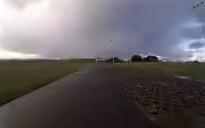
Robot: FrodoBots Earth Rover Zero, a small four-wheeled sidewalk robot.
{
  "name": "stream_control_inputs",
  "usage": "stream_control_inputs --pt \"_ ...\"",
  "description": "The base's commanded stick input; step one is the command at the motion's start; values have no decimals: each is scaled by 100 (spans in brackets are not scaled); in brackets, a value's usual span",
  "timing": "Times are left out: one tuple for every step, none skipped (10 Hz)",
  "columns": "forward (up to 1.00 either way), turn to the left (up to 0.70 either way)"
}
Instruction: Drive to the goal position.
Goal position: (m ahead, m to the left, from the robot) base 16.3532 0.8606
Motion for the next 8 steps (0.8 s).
stream_control_inputs --pt "70 0" --pt "70 0" --pt "70 0" --pt "70 0" --pt "70 0" --pt "70 0" --pt "70 0" --pt "70 0"
